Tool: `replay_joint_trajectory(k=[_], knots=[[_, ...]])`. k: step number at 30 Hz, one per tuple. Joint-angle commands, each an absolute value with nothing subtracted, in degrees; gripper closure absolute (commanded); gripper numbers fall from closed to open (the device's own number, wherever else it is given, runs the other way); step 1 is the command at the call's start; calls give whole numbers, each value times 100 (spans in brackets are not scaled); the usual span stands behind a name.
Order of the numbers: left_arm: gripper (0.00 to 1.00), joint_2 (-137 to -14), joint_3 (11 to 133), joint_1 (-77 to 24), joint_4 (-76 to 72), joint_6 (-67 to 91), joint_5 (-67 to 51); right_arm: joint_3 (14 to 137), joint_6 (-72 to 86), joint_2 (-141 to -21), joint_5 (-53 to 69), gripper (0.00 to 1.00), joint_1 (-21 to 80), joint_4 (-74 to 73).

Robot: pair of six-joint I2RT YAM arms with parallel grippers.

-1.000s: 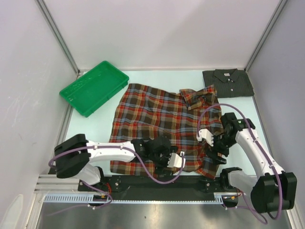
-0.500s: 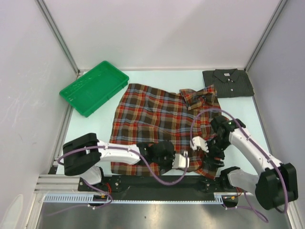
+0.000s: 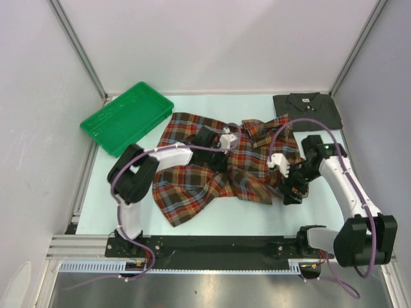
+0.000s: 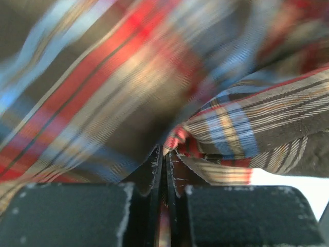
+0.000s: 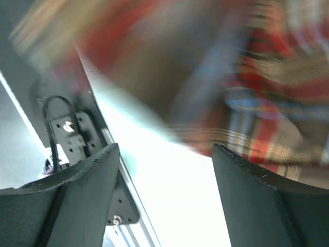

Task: Fold and stack the long sleeve shirts
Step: Flatten the shirt out

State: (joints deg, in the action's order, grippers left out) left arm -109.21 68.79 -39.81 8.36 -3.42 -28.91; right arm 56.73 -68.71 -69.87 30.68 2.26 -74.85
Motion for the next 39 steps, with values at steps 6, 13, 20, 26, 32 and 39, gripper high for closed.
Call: replay_joint_trajectory(k=[6, 13, 20, 26, 32, 39], knots=[[83, -11698, 7453, -3366, 1731, 123, -3673, 4843, -4863, -6117, 2242, 12, 2030, -5512], [68, -11532, 7444, -3138, 1564, 264, -4131, 5115, -4193, -6846, 2838, 28, 1899, -5274], [55, -11015, 7453, -2936, 1784, -130, -4271, 4500, -4149, -7154, 2524, 36, 1696, -3895], [55, -9969, 7014, -2848, 2354, -1097, -3965, 4841, -3815, -8506, 1759, 41, 1329, -2752], [53, -9150, 6382, -2742, 2865, -1590, -3604, 6089, -3490, -9543, 1249, 45, 985, -2259], [52, -8254, 5512, -2733, 3102, -1934, -3463, 7129, -3321, -8941, 2938, 39, 344, -3950]])
